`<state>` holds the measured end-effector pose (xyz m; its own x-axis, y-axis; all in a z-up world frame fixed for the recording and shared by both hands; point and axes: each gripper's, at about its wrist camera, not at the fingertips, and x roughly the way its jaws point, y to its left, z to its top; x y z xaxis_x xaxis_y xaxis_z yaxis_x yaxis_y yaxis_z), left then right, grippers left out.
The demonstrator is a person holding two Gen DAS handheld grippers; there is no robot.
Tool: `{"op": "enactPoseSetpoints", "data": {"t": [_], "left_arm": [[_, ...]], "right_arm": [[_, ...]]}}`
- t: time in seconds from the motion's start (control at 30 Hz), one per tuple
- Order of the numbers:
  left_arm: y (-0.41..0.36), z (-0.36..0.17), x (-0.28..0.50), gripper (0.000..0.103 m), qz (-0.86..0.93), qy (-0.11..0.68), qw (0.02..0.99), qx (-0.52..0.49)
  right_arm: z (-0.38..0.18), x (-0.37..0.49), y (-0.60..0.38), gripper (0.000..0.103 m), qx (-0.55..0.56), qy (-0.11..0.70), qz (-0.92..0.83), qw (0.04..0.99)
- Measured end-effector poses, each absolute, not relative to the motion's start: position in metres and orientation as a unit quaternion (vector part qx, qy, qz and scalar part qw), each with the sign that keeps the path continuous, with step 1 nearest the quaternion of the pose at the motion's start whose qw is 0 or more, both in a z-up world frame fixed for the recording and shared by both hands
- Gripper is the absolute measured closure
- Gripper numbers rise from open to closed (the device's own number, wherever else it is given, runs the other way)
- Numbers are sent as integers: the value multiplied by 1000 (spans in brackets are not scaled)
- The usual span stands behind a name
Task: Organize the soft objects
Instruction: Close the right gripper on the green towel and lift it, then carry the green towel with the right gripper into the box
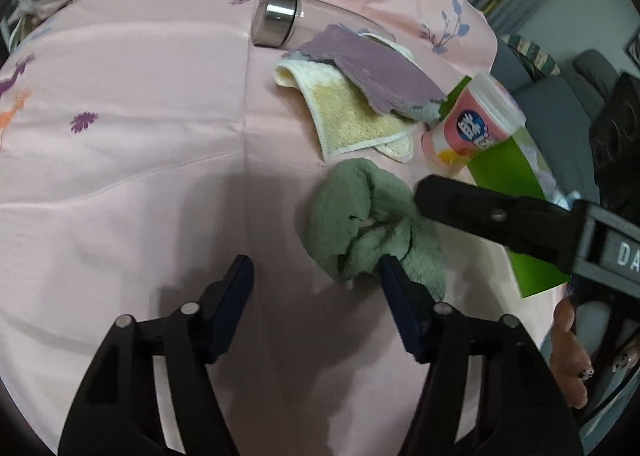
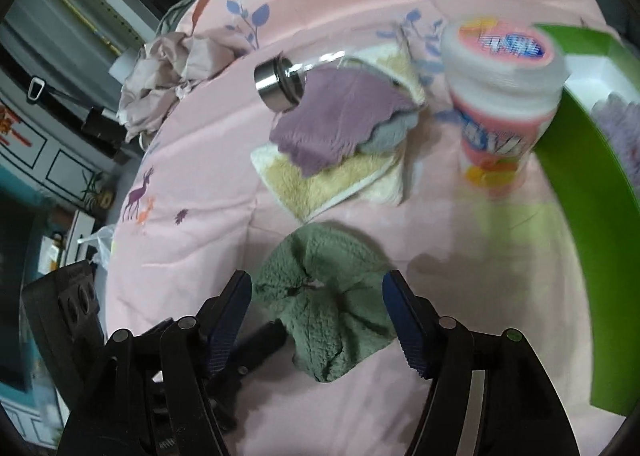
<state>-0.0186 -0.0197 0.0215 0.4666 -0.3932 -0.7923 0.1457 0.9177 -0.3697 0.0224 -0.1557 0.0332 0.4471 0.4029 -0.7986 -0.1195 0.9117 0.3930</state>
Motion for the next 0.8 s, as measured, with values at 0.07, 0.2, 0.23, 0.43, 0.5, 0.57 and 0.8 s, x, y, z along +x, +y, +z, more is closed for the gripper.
{"op": "enactPoseSetpoints", "data": {"t": [0.07,0.2,0.23,0.43,0.5,0.57,0.8], "left_arm": [[-23,20,-19,60,-169,491,846,-118],[-29,17,-18,72,-187,489,843,-120],[-31,16,-18,74,-191,489,843,-118],[-43,14,-14,80,-221,481,840,-120],[-45,17,-15,81,-225,477,841,-120],[-47,26,-17,82,-230,465,847,-118],[-75,87,-20,82,-277,392,870,-109]], "right_arm": [[26,24,-153,34,135,512,149,835],[9,28,-149,38,141,536,153,818],[7,28,-149,40,138,537,152,818],[2,27,-143,68,136,538,183,812],[3,27,-144,72,140,534,181,814],[14,22,-145,73,138,521,179,823],[74,1,-180,73,150,424,183,874]]}}
